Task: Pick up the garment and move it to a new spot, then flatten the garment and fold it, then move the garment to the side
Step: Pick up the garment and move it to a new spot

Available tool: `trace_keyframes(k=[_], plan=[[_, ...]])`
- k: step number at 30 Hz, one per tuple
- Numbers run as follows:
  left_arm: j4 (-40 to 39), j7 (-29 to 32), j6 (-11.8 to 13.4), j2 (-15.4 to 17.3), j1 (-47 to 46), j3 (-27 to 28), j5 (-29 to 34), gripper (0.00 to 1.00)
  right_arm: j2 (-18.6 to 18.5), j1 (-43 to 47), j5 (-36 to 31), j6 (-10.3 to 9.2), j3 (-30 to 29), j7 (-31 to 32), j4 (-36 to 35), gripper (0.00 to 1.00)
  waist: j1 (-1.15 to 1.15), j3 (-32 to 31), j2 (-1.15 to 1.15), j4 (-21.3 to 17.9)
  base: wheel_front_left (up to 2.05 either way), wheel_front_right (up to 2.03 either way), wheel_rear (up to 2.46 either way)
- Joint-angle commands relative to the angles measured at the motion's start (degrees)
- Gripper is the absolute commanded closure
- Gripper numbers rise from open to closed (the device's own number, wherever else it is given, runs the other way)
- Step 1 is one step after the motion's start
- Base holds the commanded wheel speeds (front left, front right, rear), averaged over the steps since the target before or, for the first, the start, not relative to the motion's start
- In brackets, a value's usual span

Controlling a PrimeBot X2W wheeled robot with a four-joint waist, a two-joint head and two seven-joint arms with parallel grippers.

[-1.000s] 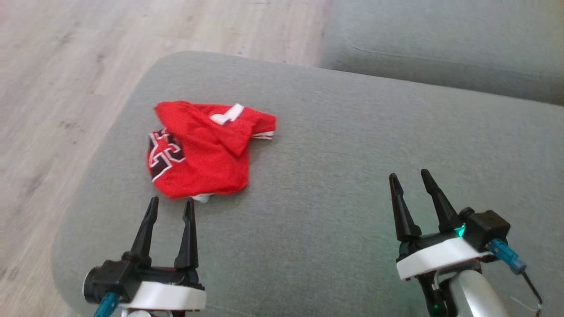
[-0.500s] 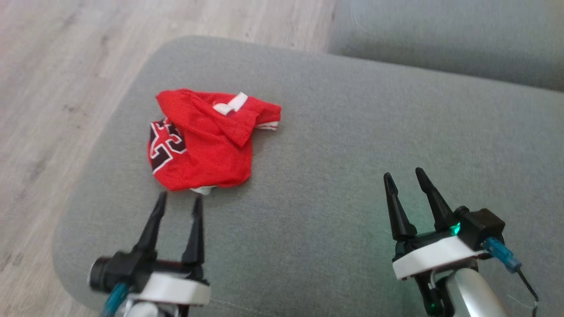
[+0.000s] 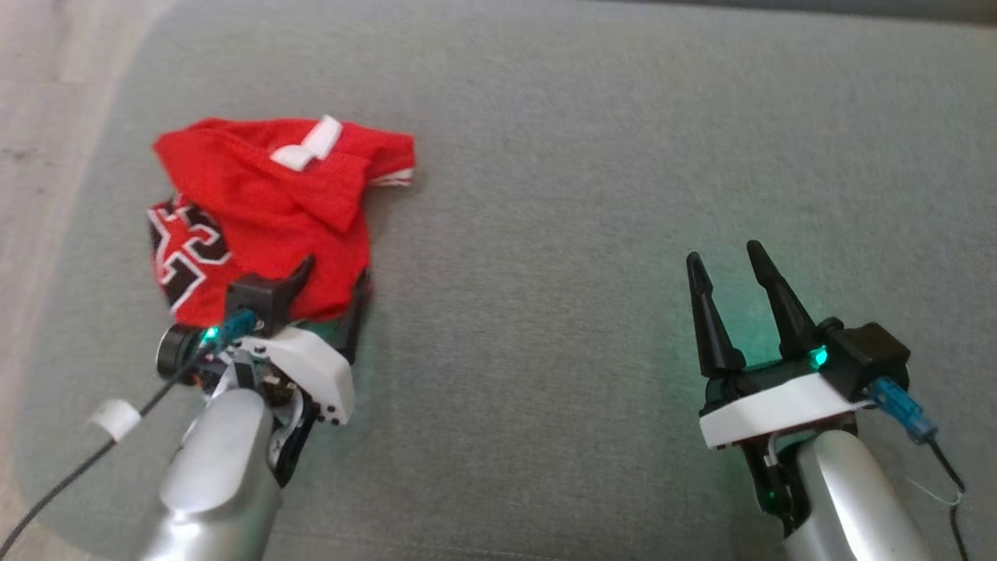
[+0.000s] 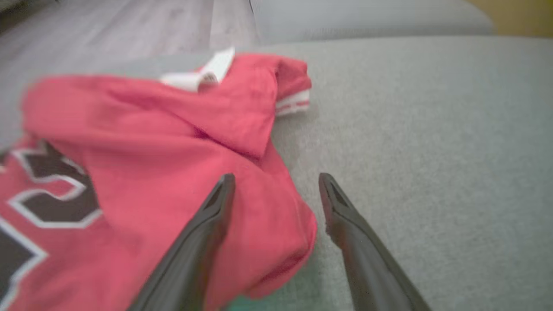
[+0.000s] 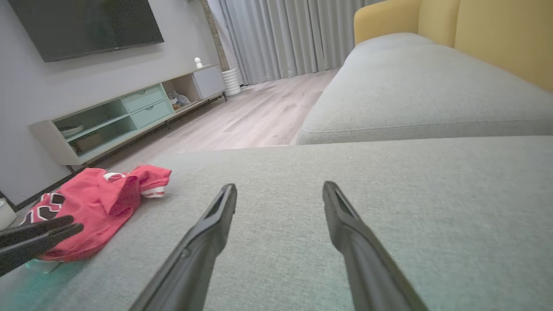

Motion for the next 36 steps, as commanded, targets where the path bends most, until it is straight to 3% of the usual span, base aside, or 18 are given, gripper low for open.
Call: trace_keyframes(k=[1,8,9,14,21,28,36], plan=[[0.39,0.88,-0.1,2.2,-2.22,1.01,-1.25,0.0,-0.1,-1.97,-0.02,-0.04,1.23,-0.39,-2.0,0.0,-0.02,2.28,0.0,-2.29,0.0,0.0,0.0],[8.51,4.46,-0.11,3.79,-5.99,-2.54,-7.95,0.0,-0.1,-2.77,0.28,-0.04,0.62,-0.88,-1.45,0.0,-0.02,4.06,0.0,-3.68,0.0,0.0,0.0],[9.73,3.84,-0.11,4.02,-6.63,-3.16,-9.05,1.0,-0.1,-3.07,0.49,-0.04,0.54,-1.0,-1.22,0.0,-0.02,4.15,0.0,-3.94,0.0,0.0,0.0],[9.02,-2.52,-0.11,4.17,-7.22,-5.17,-11.06,1.0,-0.1,-3.37,1.11,-0.04,0.6,-1.27,-0.04,0.0,-0.02,2.7,0.0,-4.35,0.0,0.0,0.0],[1.87,-13.34,-0.12,3.23,-5.86,-7.77,-16.18,1.0,-0.1,-2.95,2.84,-0.04,1.59,-1.61,1.9,0.0,-0.02,-2.4,0.0,-5.79,0.0,0.0,0.0],[-8.92,-14.6,-0.12,0.85,-5.16,-10.37,-18.26,1.0,-0.1,-2.84,4.89,-0.04,2.41,-1.79,2.66,0.0,-0.02,-5.21,0.0,-9.63,0.0,0.0,0.0],[-14.49,-13.29,0.07,-4.07,-9.14,-15.95,-18.32,1.0,-0.1,-3.75,6.38,-0.04,3.24,-1.86,2.06,0.0,-0.02,-3.04,0.0,-18.0,0.0,0.0,0.0]])
